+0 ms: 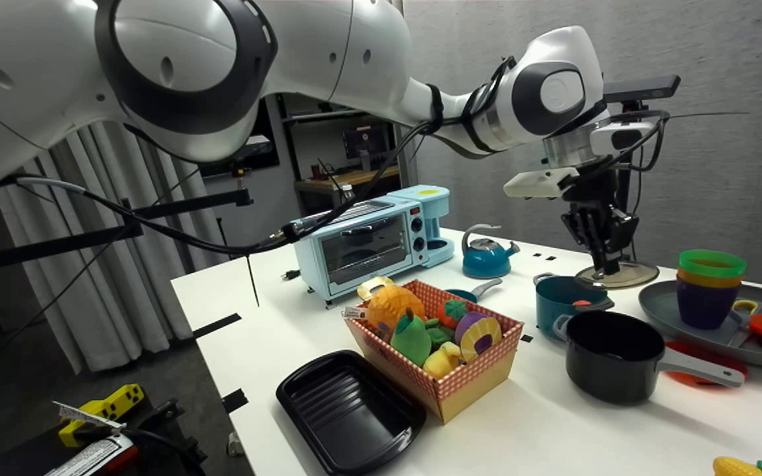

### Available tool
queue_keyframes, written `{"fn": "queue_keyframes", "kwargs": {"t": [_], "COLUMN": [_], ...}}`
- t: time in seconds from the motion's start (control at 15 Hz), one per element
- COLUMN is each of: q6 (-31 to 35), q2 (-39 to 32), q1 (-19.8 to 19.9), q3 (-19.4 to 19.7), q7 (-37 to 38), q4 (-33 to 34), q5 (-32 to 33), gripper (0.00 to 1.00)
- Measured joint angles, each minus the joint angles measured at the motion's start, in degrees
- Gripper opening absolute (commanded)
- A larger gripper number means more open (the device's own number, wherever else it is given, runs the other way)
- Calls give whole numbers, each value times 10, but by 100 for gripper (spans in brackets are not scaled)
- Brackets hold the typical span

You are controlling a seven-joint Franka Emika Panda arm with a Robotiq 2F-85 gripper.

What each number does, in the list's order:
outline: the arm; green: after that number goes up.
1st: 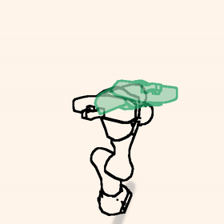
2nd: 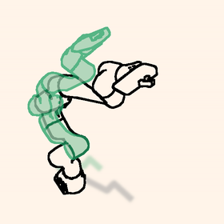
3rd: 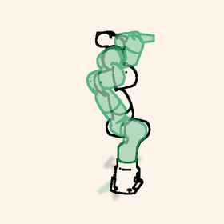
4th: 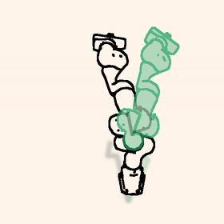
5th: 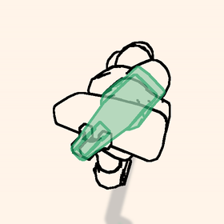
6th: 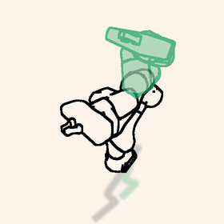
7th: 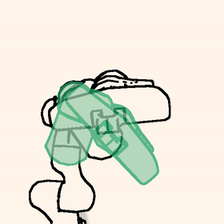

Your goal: Remove the lid from the blue pot and place it on the black pot

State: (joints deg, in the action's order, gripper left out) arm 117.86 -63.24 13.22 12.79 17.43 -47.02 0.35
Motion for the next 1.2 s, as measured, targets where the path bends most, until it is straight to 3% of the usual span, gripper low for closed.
{"fn": "queue_keyframes", "kwargs": {"t": [0.4,1.2], "q6": [-4,31], "q2": [19,87], "q1": [0,3], "q3": [3,10], "q7": [0,-12], "q4": [-35,-178], "q5": [0,0], "gripper": [4,4]}}
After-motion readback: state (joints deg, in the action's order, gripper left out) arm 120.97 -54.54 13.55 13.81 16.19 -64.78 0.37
